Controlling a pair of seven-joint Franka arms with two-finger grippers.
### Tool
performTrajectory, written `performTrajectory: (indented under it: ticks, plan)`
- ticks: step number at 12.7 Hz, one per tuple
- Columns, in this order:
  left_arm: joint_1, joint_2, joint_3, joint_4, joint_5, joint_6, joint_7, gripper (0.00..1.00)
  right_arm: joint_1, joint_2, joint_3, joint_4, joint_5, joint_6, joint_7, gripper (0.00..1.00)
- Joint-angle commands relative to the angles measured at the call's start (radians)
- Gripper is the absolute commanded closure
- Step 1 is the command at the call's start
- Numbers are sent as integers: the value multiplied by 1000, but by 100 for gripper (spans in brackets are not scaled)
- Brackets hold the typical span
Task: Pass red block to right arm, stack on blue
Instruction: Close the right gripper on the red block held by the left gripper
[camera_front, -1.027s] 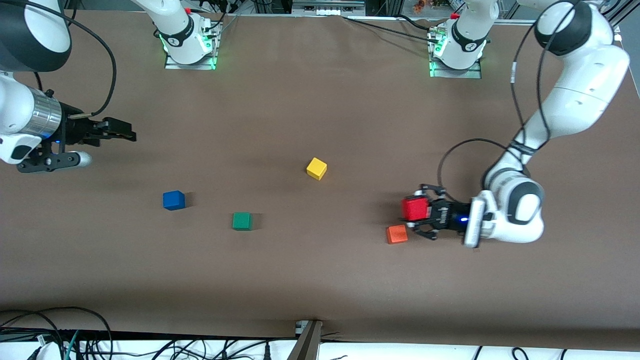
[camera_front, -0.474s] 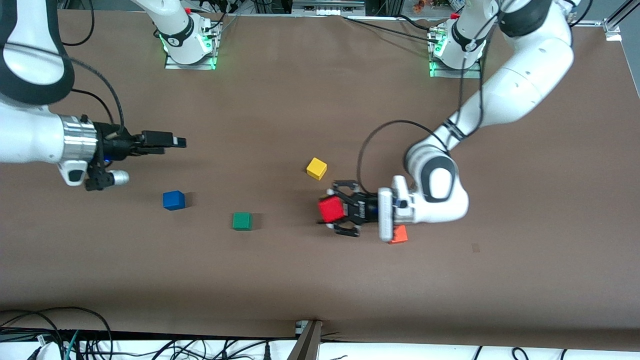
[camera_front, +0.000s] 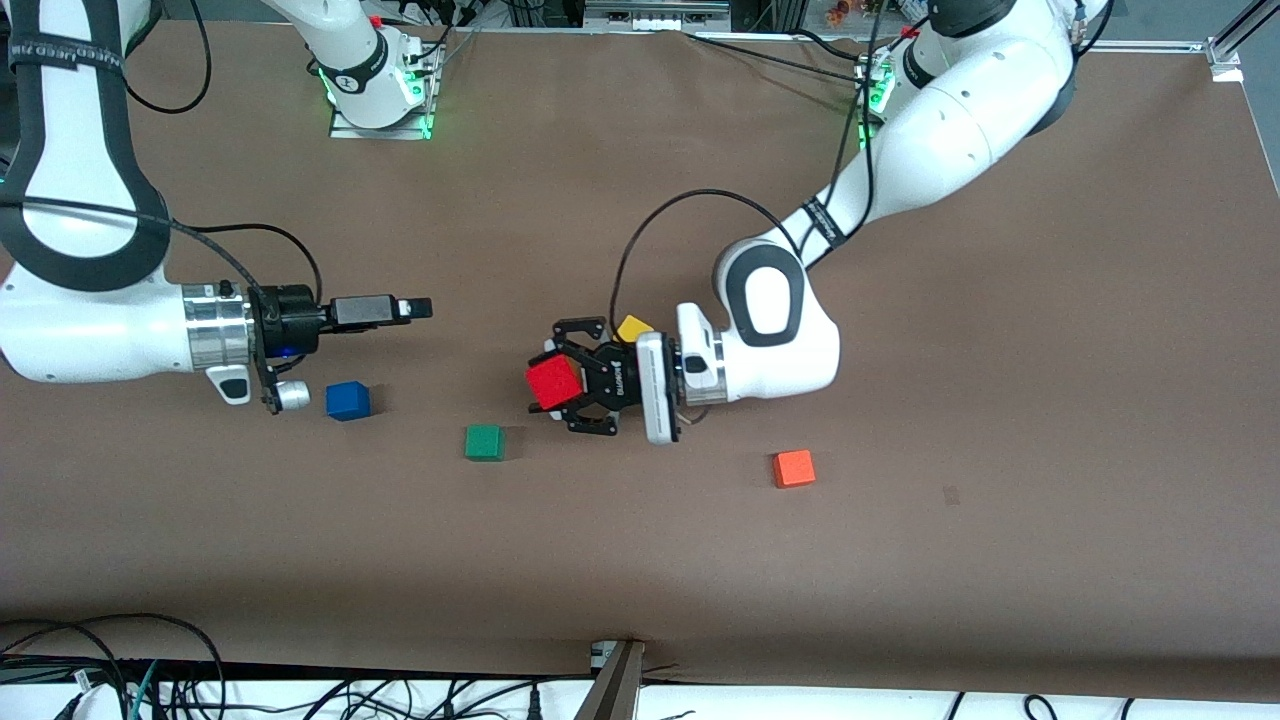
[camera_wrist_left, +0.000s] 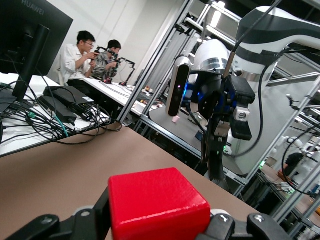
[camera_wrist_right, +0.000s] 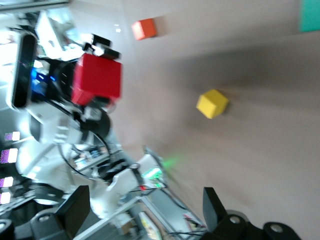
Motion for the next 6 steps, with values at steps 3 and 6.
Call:
performTrajectory:
  ticks: [3, 6]
  plan:
    - [-138, -4, 114, 134, -18, 31, -96, 100, -1, 61, 19, 15, 163, -15, -24, 0]
    - [-140, -4, 114, 139, -18, 32, -104, 100, -1, 87, 25, 15, 229, -15, -15, 0]
